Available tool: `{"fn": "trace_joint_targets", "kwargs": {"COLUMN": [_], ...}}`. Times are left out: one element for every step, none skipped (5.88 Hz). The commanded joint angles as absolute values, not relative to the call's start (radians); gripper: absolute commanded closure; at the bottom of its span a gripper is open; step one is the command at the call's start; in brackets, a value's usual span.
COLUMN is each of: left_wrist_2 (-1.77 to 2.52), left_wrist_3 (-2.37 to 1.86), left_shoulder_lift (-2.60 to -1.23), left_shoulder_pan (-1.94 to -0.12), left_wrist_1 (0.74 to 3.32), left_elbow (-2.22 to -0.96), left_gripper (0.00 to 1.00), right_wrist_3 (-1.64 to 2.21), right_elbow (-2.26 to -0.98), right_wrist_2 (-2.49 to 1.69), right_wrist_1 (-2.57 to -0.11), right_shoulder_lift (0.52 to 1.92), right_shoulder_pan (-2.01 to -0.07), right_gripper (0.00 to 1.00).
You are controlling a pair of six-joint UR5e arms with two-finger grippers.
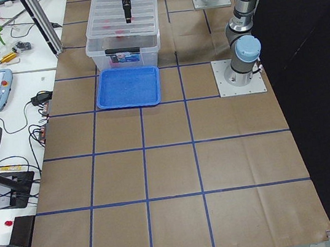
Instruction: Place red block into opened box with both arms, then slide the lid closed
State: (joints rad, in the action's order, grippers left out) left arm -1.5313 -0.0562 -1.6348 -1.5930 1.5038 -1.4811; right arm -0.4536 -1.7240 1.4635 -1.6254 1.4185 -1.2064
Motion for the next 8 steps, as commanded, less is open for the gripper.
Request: {"fn": "trace_joint_targets", "kwargs": {"left_wrist_2": [-1.532, -1.532, -1.532, -1.531, -1.532, -1.531, -1.531, -1.531], "left_wrist_3": [-0.055, -0.057, -0.055, -0.034, -0.032, -0.032, -0.032, -0.032], "left_shoulder_lift": [-1.635, -1.646, -1.637, -1.635, -1.635, -1.635, -1.635, -1.635], "left_shoulder_pan": [-1.591, -1.598, -1.598, -1.591, -1.591, -1.591, -1.591, -1.589], "left_wrist_1": [1.505, 1.503, 1.505, 1.505, 1.505, 1.505, 1.505, 1.505], "left_elbow": [-1.482, -1.480, -1.485, -1.485, -1.485, -1.485, -1.485, -1.485], "left_gripper": [0.01, 0.01, 0.01, 0.01, 0.01, 0.01, 0.01, 0.01], "right_wrist_3": [-0.428, -0.370, -0.345, -0.338, -0.334, -0.334, -0.334, -0.331], "right_elbow": [-1.732, -1.732, -1.732, -1.730, -1.720, -1.715, -1.689, -1.646], "right_wrist_2": [1.409, 1.407, 1.405, 1.393, 1.403, 1.419, 1.452, 1.477], "right_wrist_1": [-1.626, -1.626, -1.626, -1.626, -1.626, -1.629, -1.628, -1.625], "right_shoulder_lift": [1.428, 1.436, 1.442, 1.443, 1.453, 1.489, 1.503, 1.509], "right_shoulder_pan": [-1.250, -1.296, -1.317, -1.330, -1.341, -1.345, -1.345, -1.350], "right_gripper": [0.00, 0.00, 0.00, 0.00, 0.00, 0.00, 0.00, 0.00]}}
